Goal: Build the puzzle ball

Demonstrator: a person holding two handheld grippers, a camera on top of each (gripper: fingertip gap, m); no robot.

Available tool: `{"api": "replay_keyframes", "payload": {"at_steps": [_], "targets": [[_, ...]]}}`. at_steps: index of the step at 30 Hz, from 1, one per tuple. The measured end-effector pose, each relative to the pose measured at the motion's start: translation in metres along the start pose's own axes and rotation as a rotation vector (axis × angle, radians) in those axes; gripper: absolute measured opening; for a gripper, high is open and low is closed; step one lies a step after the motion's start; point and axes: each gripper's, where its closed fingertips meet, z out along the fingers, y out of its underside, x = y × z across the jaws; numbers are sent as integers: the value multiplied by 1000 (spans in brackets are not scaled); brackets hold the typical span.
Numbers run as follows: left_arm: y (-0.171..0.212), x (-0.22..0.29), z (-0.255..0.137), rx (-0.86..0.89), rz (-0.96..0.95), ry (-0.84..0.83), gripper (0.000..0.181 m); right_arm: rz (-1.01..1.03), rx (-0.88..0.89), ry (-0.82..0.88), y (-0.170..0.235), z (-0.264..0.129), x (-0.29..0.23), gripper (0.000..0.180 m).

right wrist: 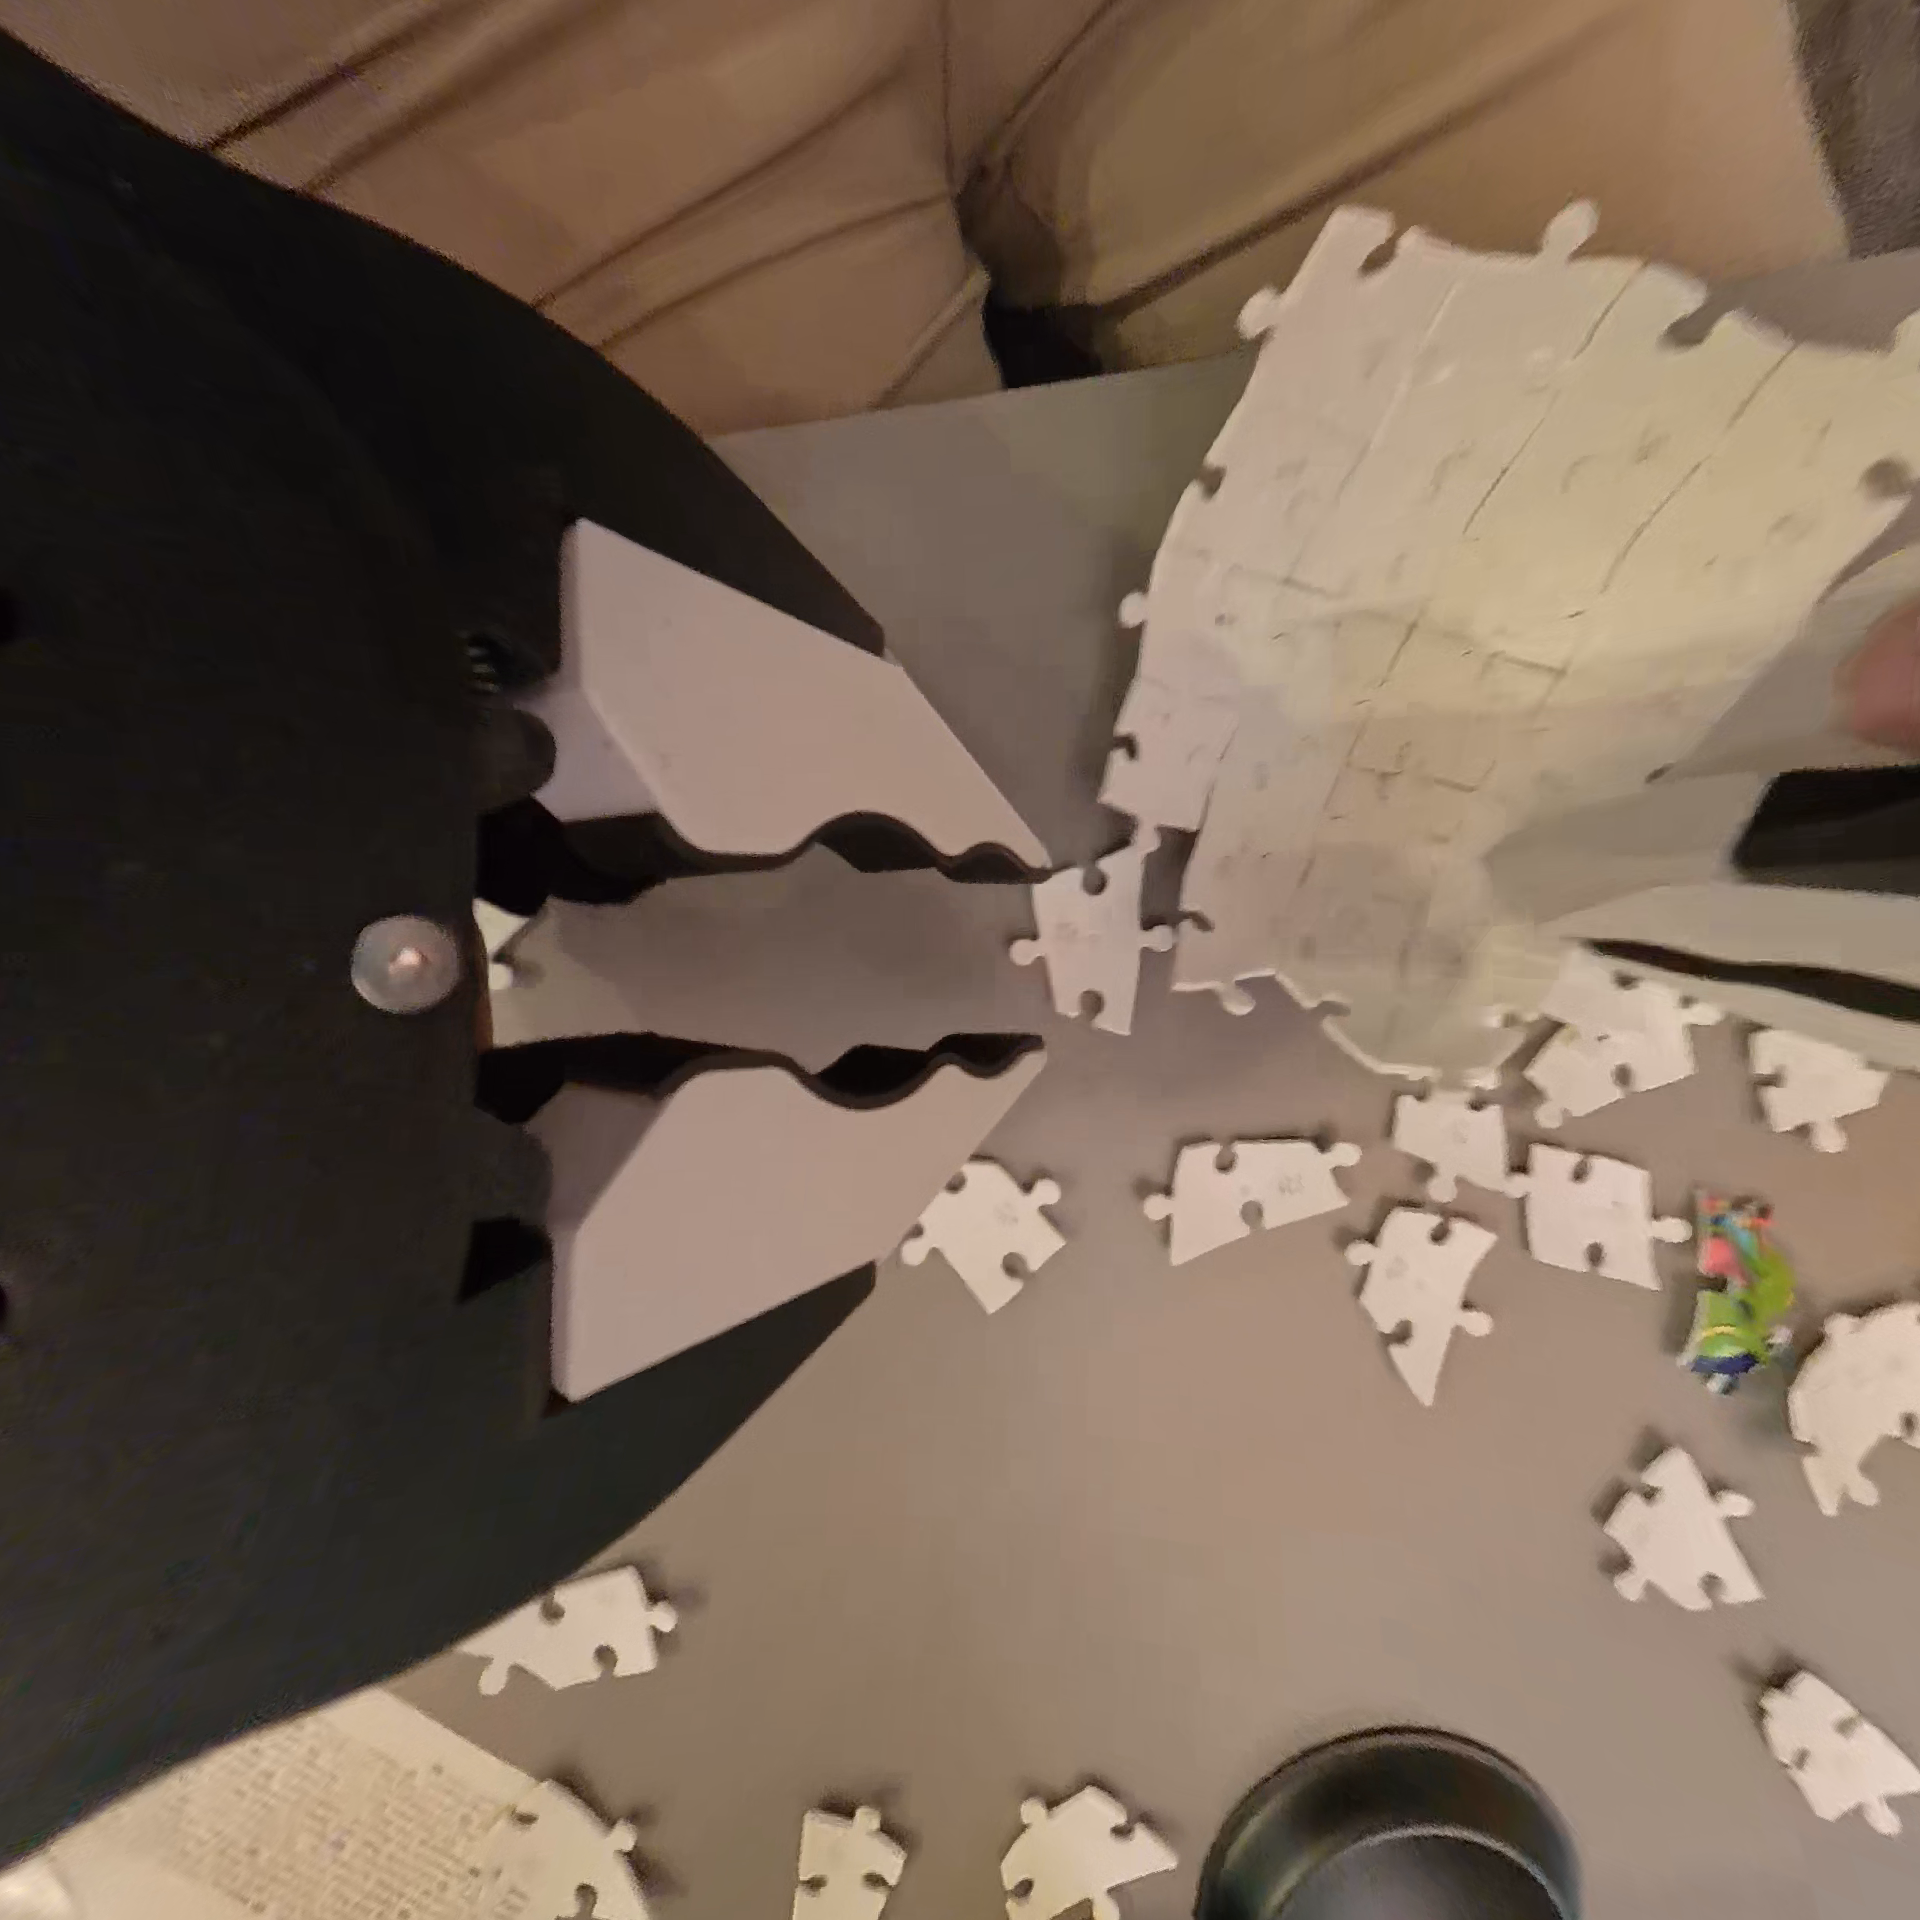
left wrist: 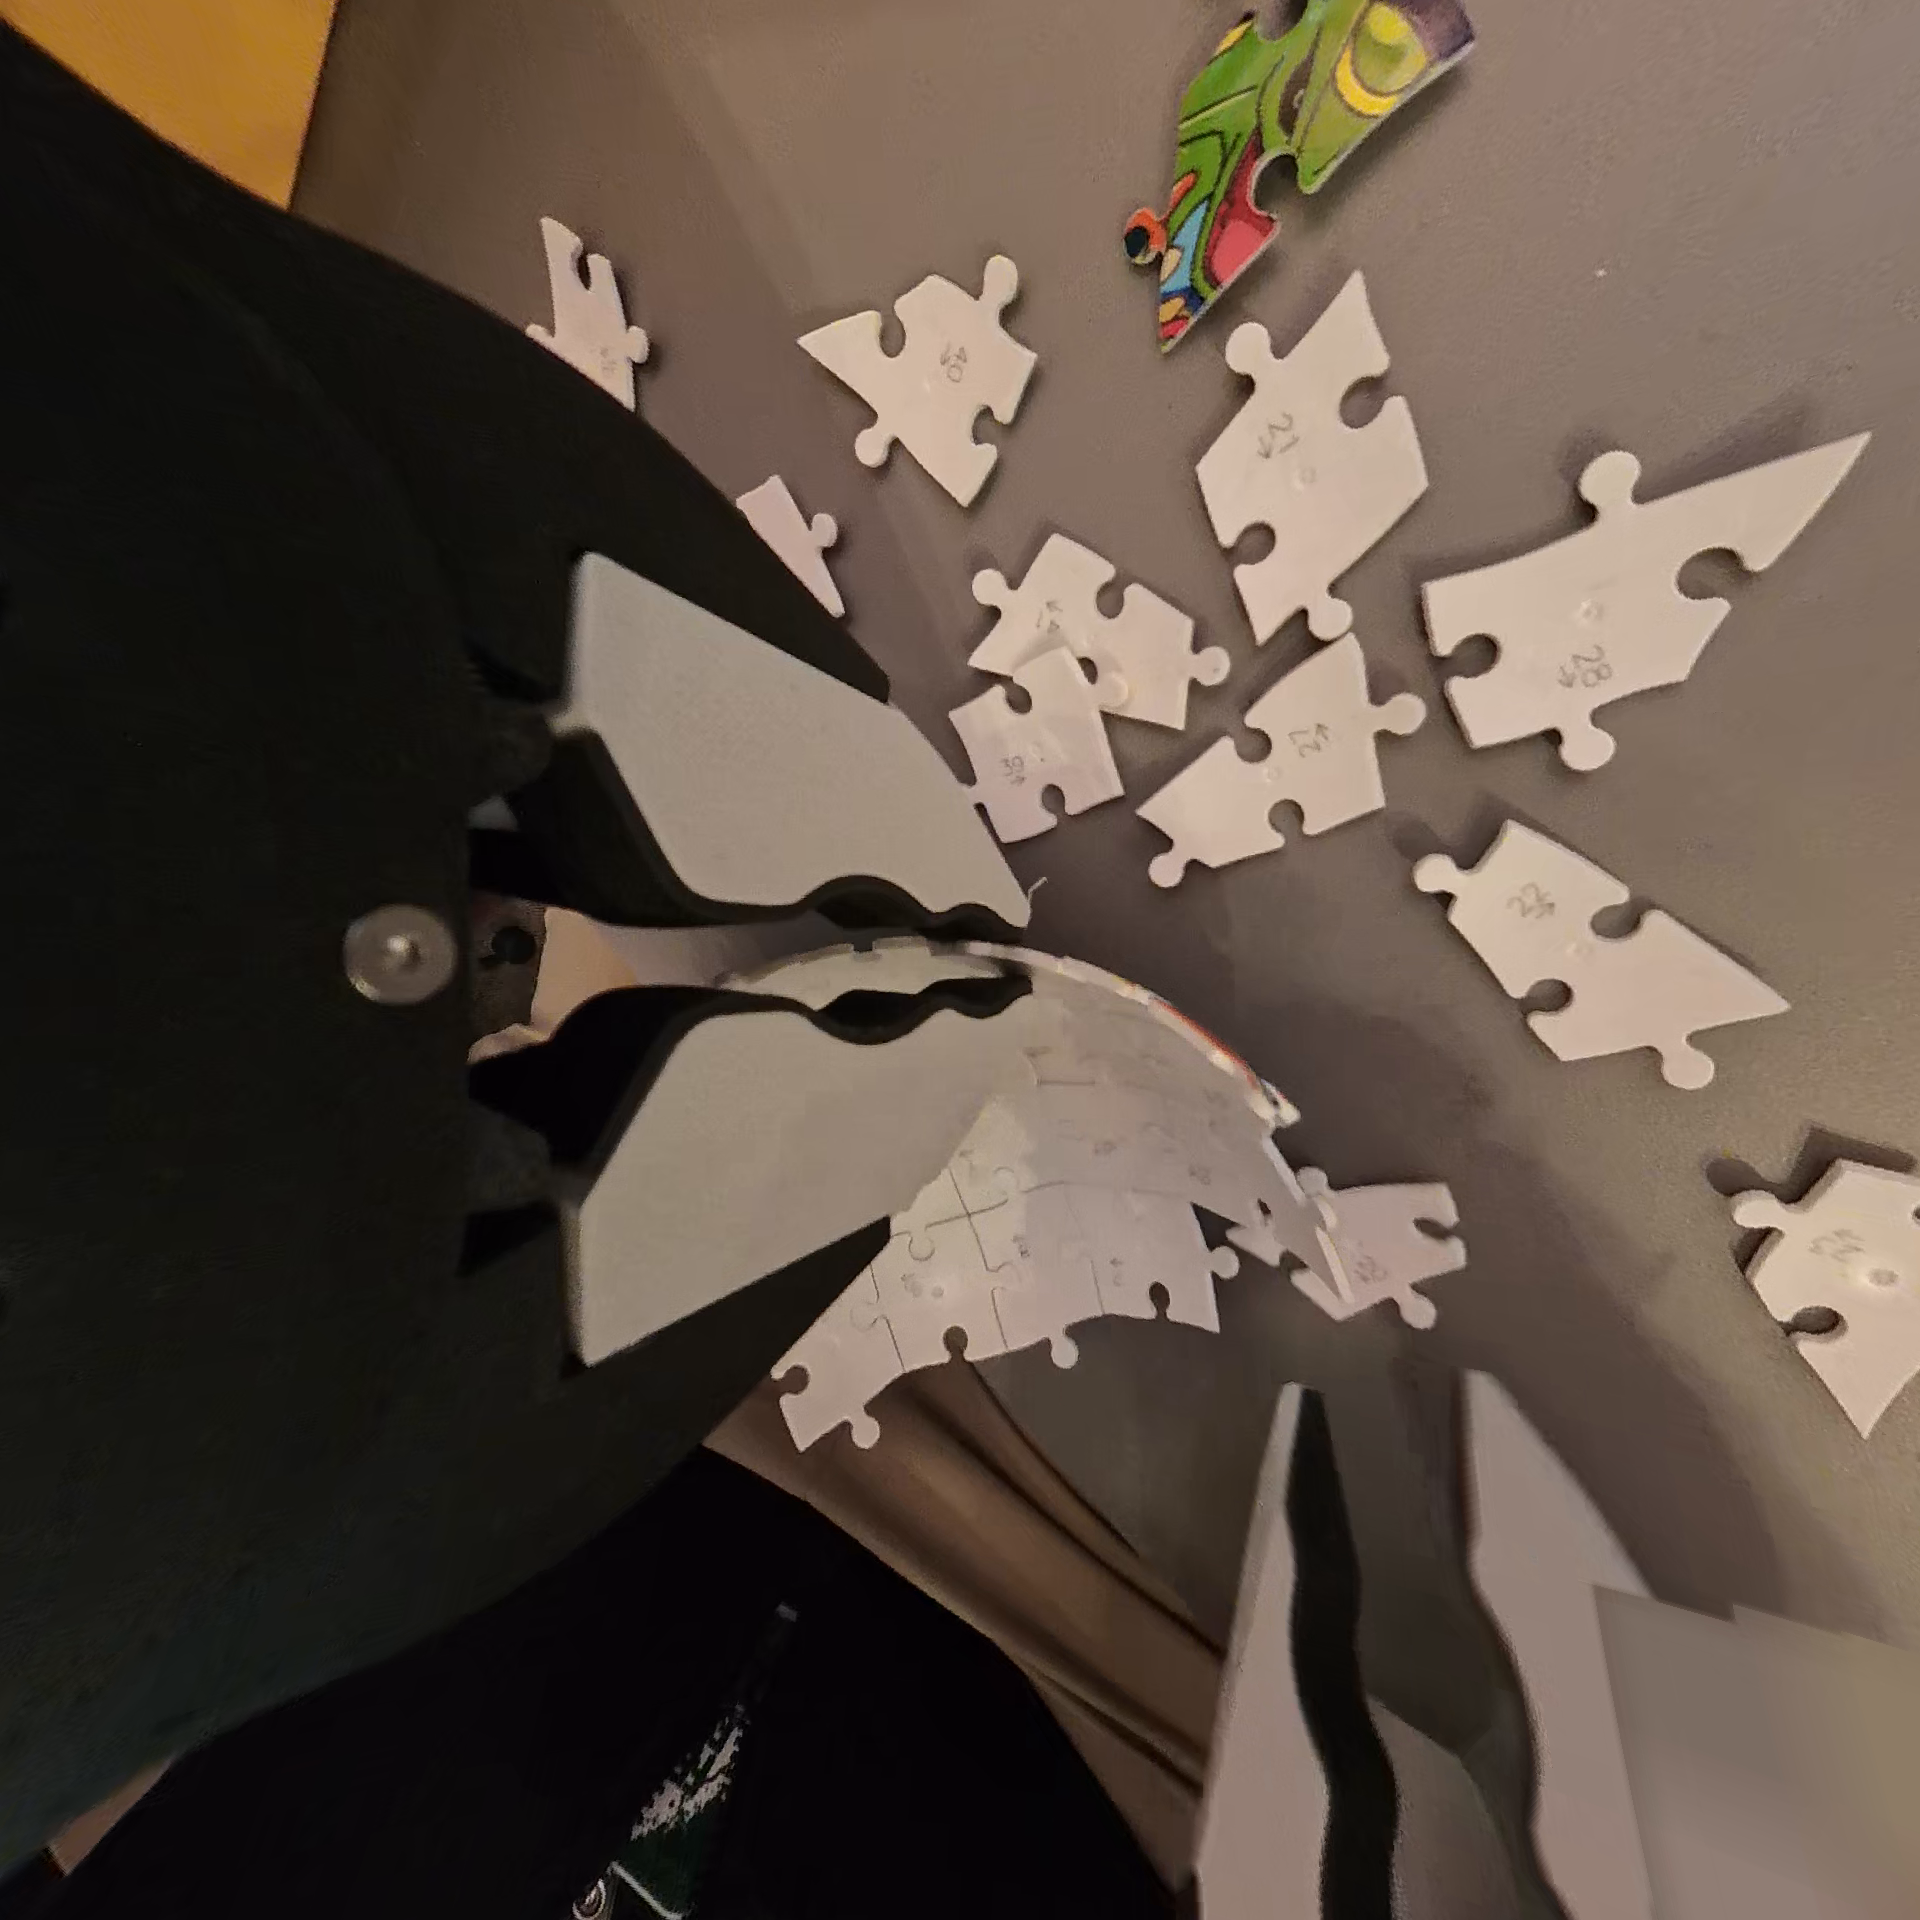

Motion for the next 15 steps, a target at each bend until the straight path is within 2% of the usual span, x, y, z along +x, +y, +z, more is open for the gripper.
{"api": "replay_keyframes", "payload": {"at_steps": [4,6,11,15], "targets": [[-1,0,-1,27,-4,-2,7,-21,-24,-9,7,5,3,33],[-2,1,-4,64,-7,0,13,-30,-18,-9,4,5,4,32],[5,2,-21,188,-36,-16,30,-20,19,-29,-2,-2,2,32],[21,1,-44,353,-97,-38,38,-16,58,-26,-11,-10,2,32]]}}
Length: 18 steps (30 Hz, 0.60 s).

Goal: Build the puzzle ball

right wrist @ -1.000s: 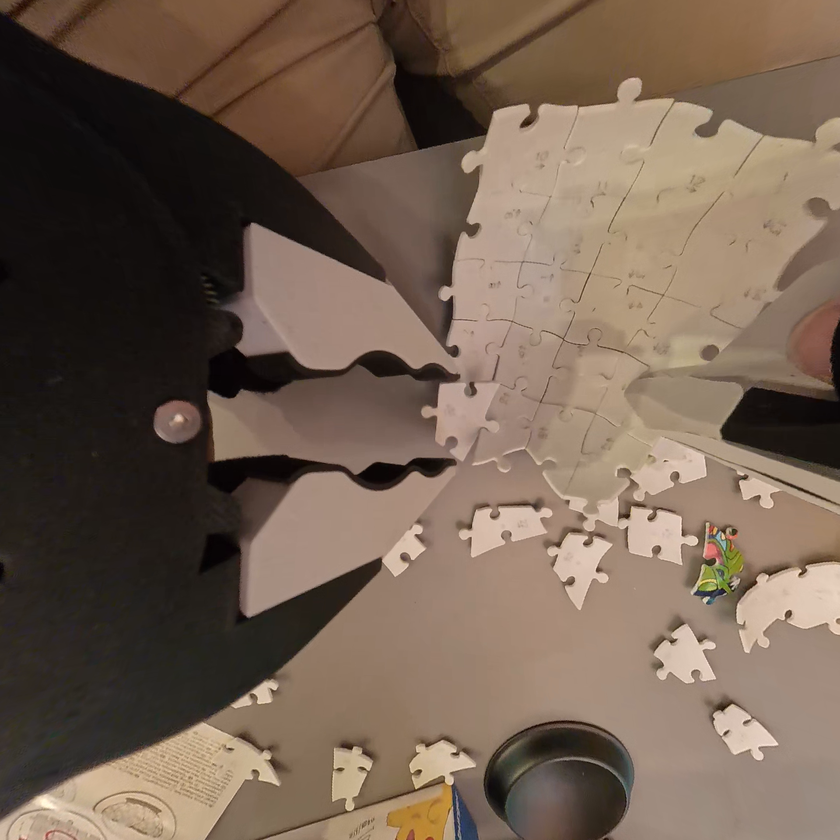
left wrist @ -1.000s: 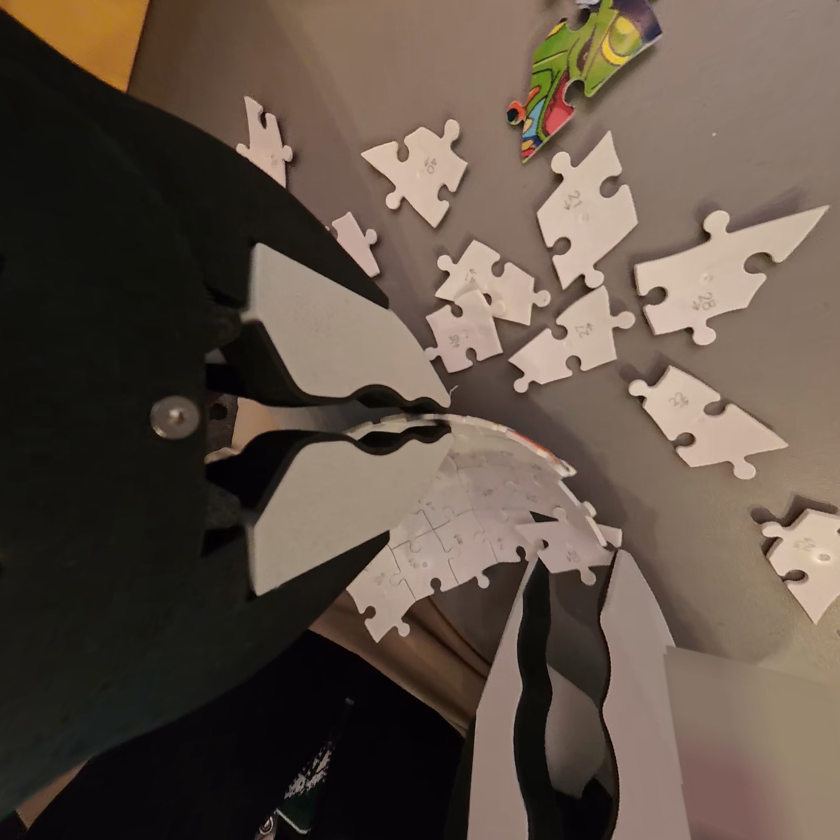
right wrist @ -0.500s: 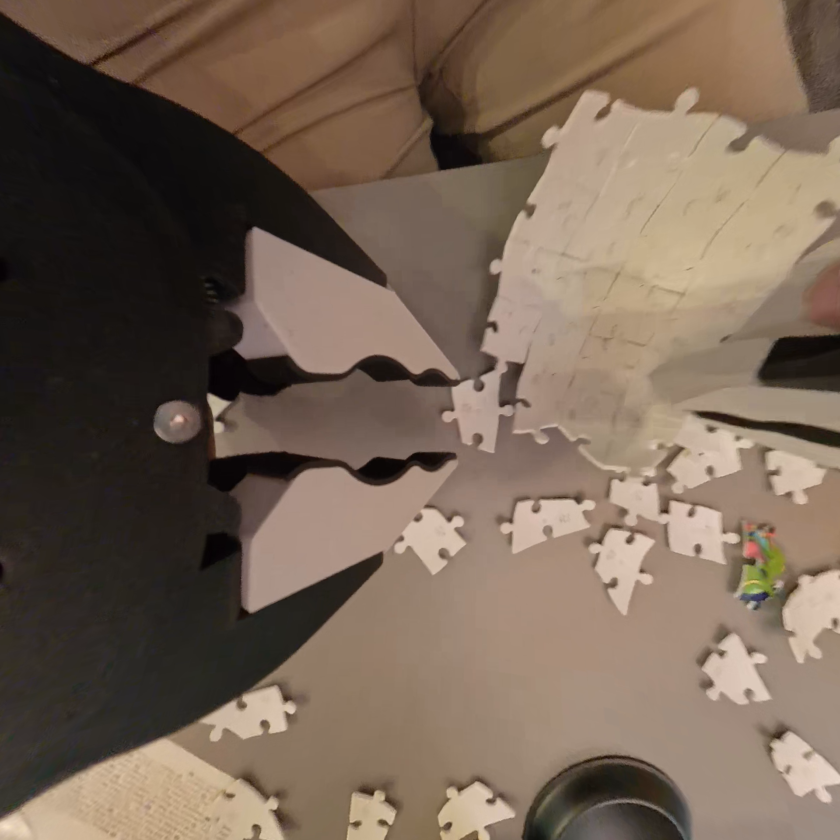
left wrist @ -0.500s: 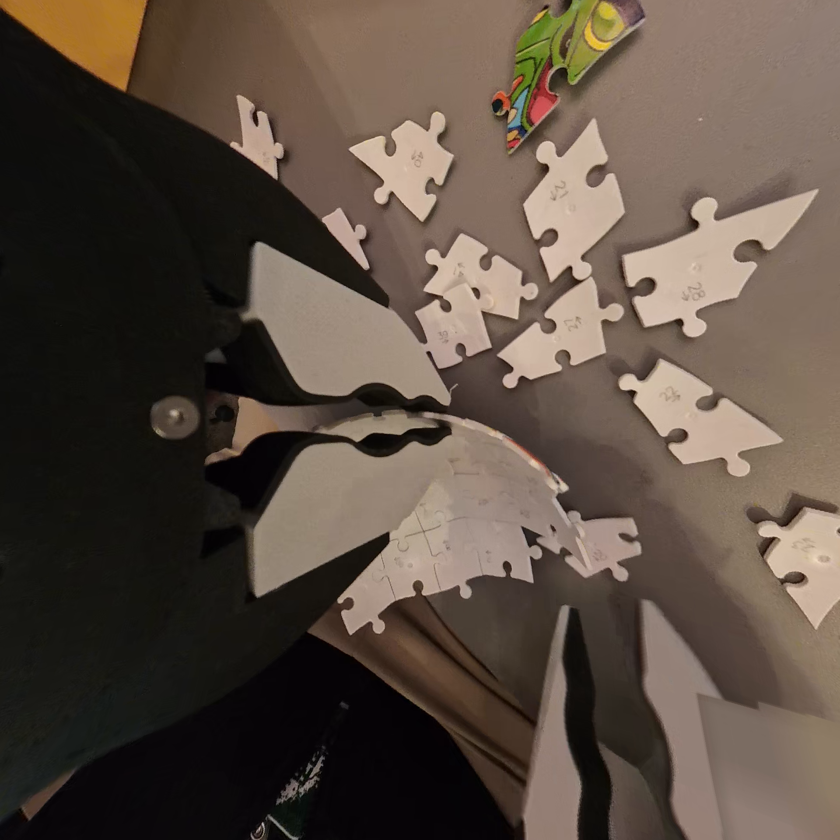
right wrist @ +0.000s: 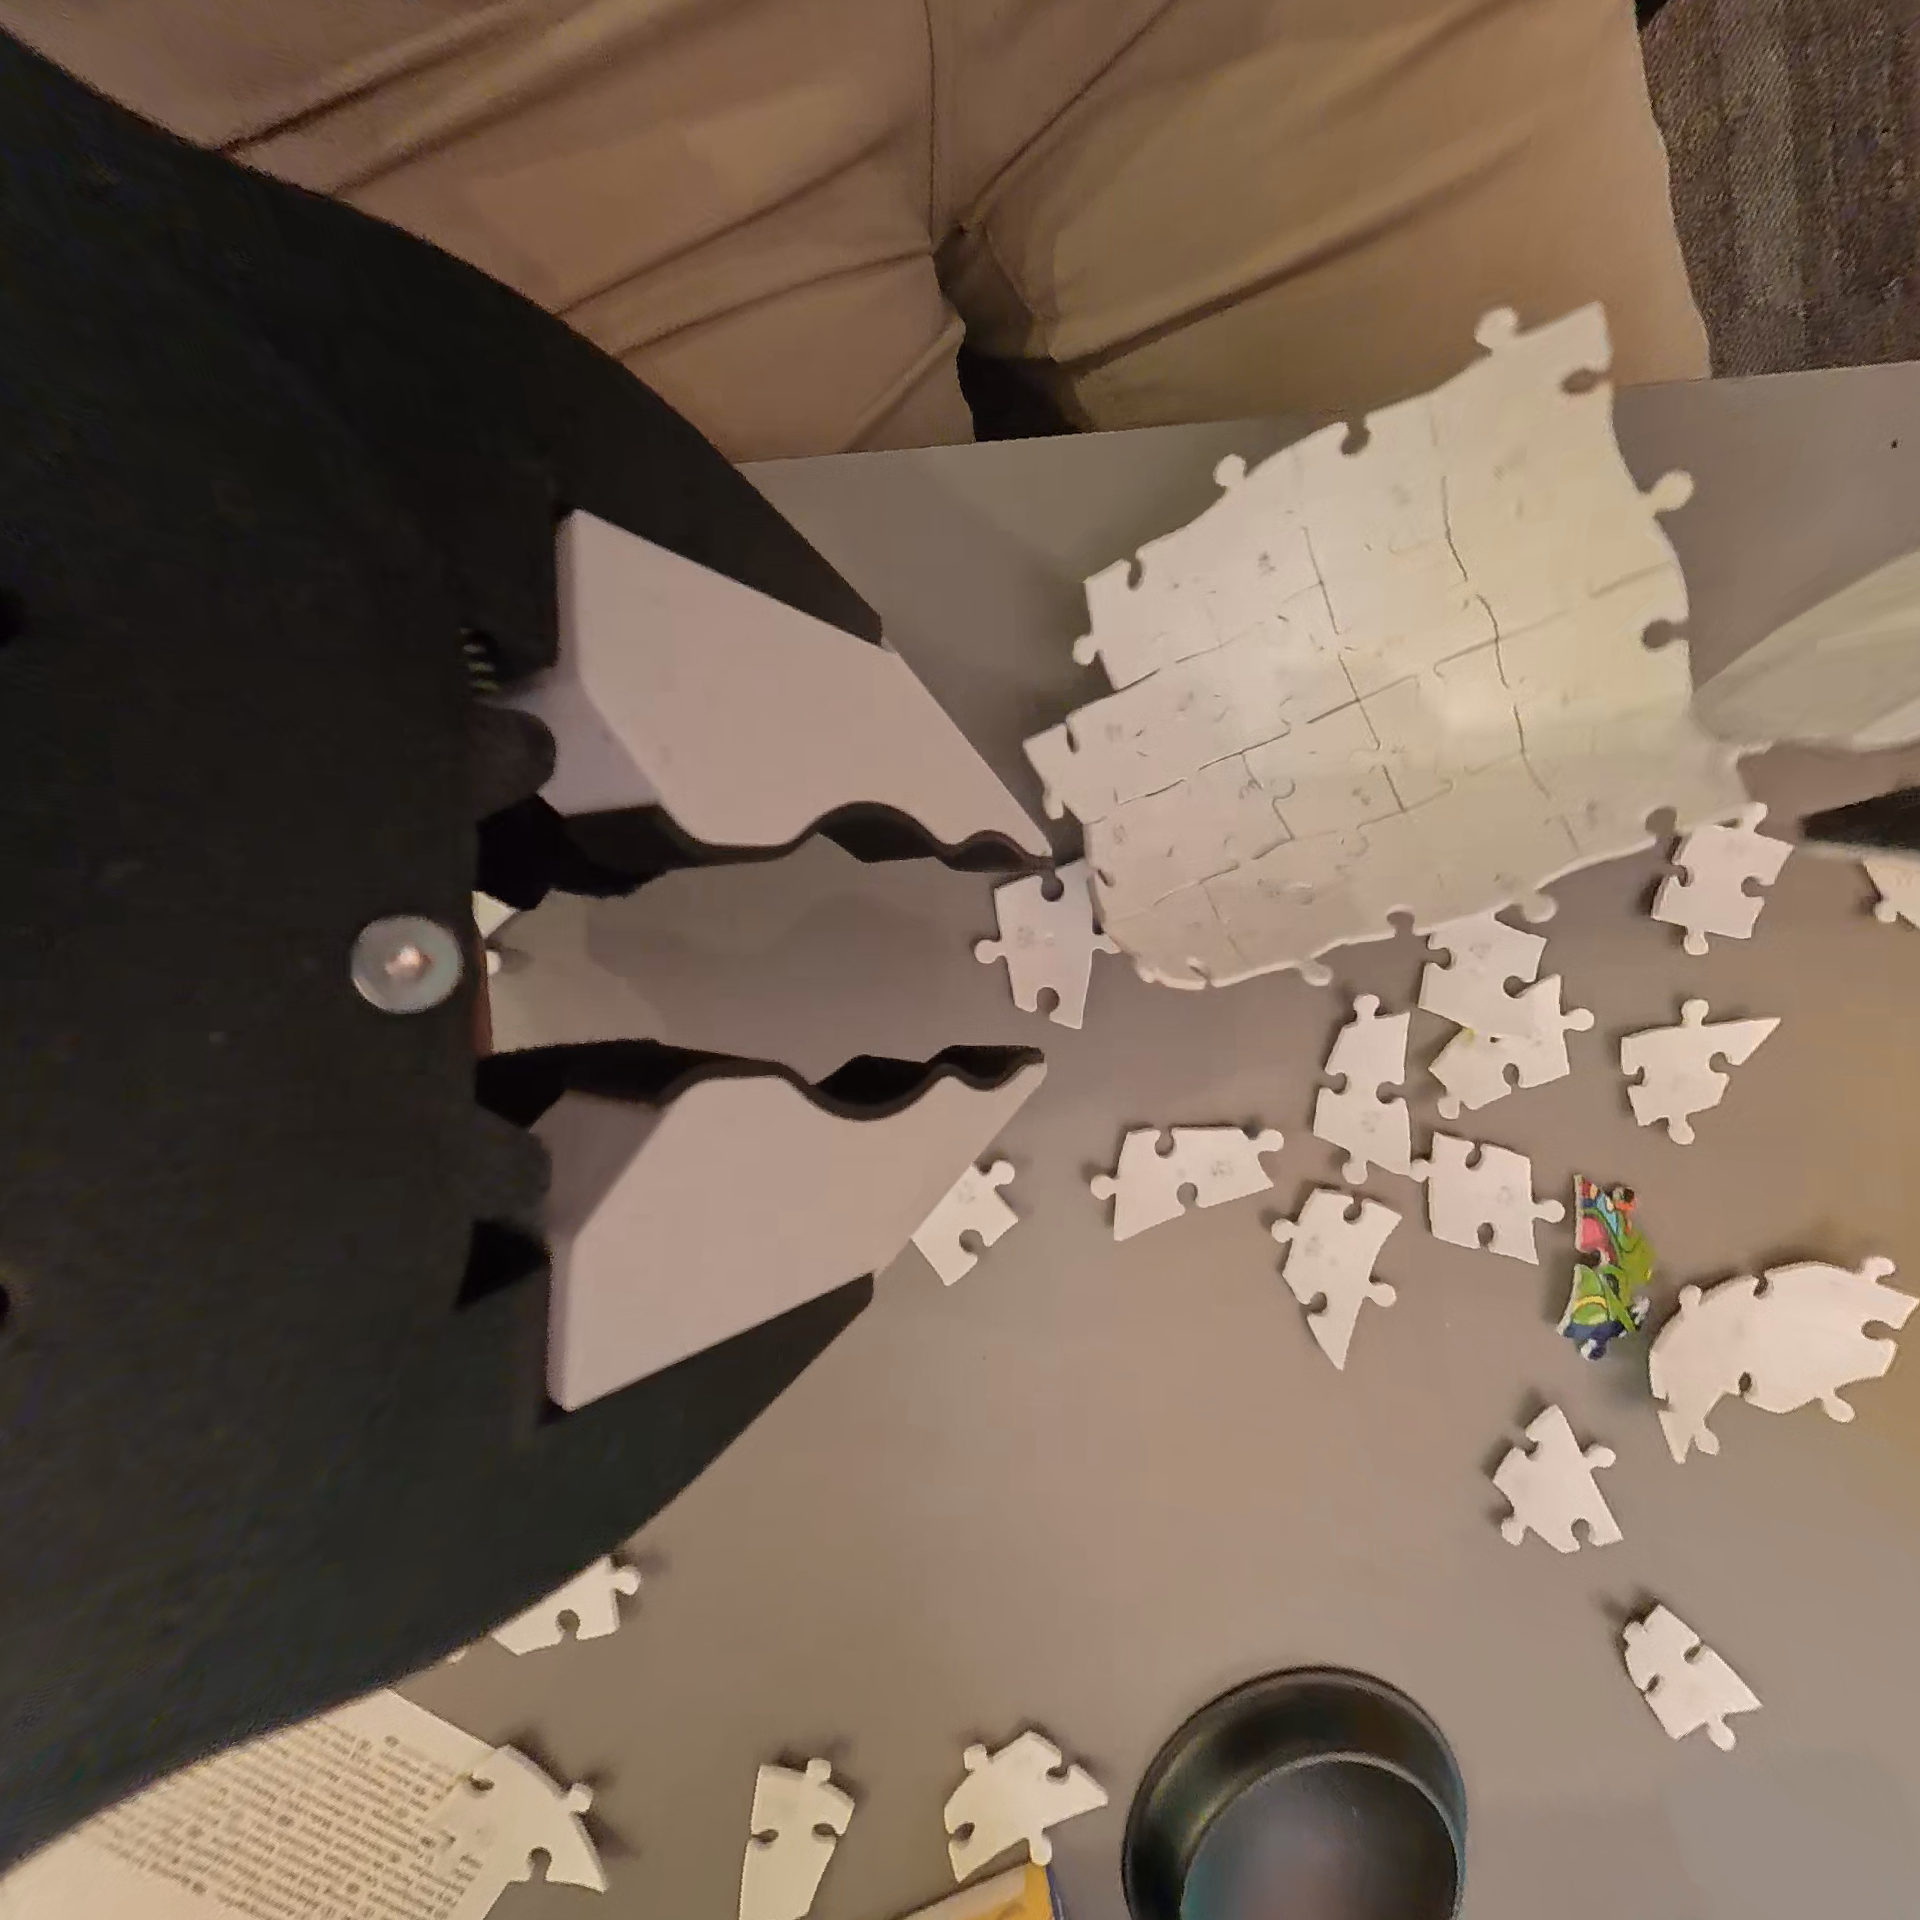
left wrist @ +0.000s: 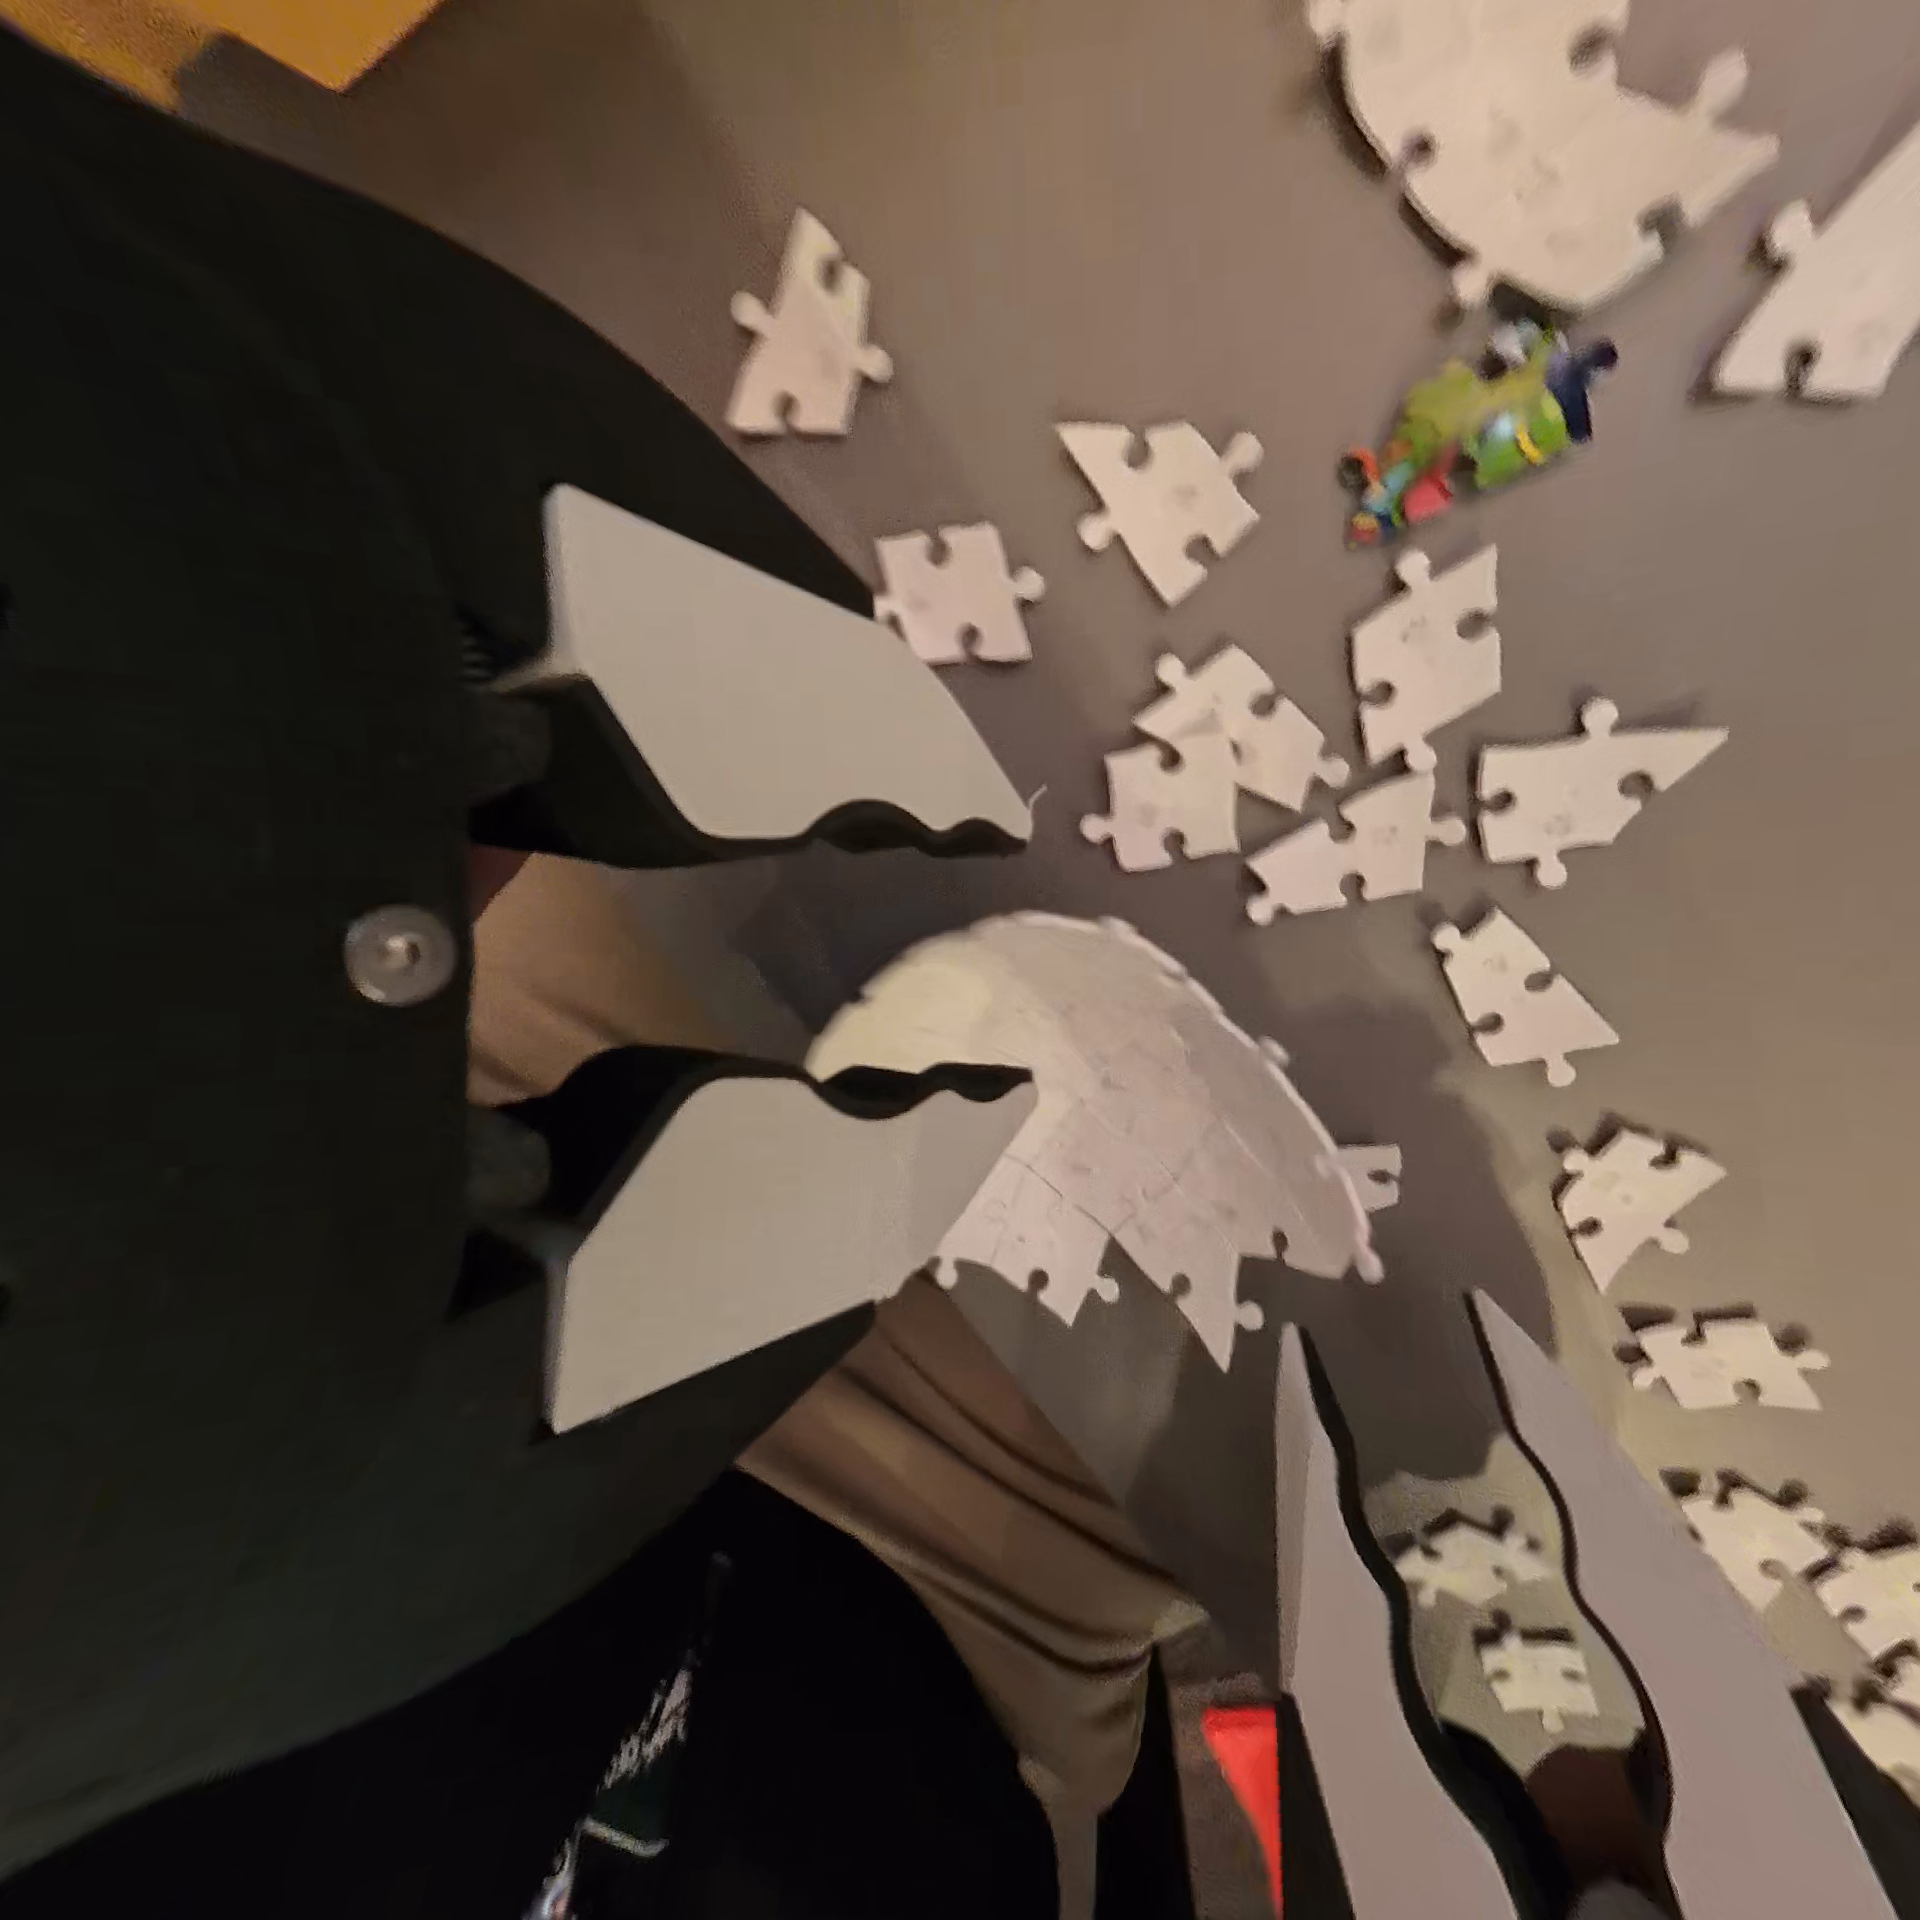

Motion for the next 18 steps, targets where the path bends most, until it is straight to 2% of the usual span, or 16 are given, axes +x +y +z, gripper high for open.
{"api": "replay_keyframes", "payload": {"at_steps": [4,7,11,18], "targets": [[23,-5,-11,109,-70,-29,47,25,6,-21,1,-1,-1,32],[36,-9,3,116,-124,-5,47,30,20,-22,-1,-4,-1,31],[35,-15,20,123,-139,5,44,30,23,-29,-2,-4,-5,31],[21,-12,32,113,-75,43,25,53,27,-45,0,-5,-4,30]]}}
